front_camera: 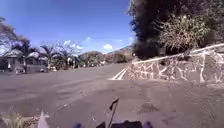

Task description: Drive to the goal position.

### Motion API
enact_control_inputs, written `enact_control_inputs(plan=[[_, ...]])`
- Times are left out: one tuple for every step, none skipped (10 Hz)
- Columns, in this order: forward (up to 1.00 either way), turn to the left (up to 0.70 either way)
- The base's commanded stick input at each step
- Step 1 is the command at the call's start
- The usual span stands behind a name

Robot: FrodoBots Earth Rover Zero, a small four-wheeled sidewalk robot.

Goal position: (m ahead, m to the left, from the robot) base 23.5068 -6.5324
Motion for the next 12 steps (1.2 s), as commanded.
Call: enact_control_inputs(plan=[[0.50, 0.00], [0.50, 0.00], [0.50, 0.00], [0.50, 0.00], [0.50, 0.00], [0.50, 0.00], [0.50, 0.00], [0.50, 0.00], [0.50, 0.00], [0.50, 0.00], [0.50, 0.00], [0.50, 0.00]])
